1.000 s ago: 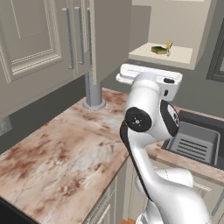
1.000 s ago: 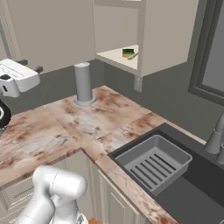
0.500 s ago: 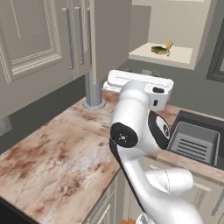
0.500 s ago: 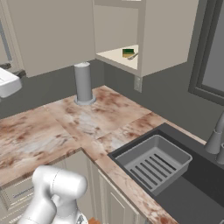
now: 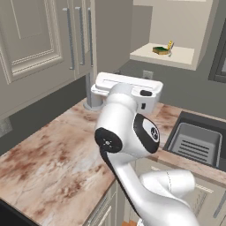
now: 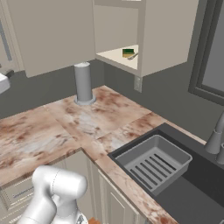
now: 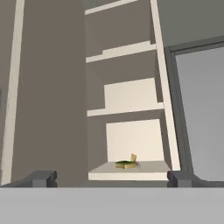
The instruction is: Pick up the dish brush and sponge from the sink, and place them back in the cabinet, and close the cabinet door.
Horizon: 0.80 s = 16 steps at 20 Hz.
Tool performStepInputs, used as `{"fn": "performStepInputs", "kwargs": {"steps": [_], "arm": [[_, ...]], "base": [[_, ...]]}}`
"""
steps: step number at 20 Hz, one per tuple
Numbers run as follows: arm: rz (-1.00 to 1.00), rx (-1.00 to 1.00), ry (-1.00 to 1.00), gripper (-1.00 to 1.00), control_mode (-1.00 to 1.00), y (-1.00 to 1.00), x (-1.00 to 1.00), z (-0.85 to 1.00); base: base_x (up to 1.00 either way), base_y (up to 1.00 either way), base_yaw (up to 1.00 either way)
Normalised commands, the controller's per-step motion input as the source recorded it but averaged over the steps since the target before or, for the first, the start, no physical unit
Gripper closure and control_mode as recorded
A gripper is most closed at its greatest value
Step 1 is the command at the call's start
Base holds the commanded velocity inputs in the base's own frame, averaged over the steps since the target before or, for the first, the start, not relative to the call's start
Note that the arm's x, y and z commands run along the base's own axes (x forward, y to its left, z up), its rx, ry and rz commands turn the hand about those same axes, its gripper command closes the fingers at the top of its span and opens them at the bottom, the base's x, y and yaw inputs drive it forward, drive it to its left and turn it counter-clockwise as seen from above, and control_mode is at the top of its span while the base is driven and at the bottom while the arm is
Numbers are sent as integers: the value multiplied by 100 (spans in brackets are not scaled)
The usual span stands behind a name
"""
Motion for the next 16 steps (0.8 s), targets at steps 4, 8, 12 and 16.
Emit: {"fn": "performStepInputs", "kwargs": {"steps": [4, 8, 12, 16], "arm": [[0, 0, 0, -100, -100, 14, 5, -4], [0, 0, 0, -100, -100, 9, 8, -6], [0, 0, 0, -100, -100, 4, 12, -8], [0, 0, 0, -100, -100, 2, 18, -5]], "base": [[0, 0, 0], [0, 0, 0], [0, 0, 0], [0, 0, 0]]}}
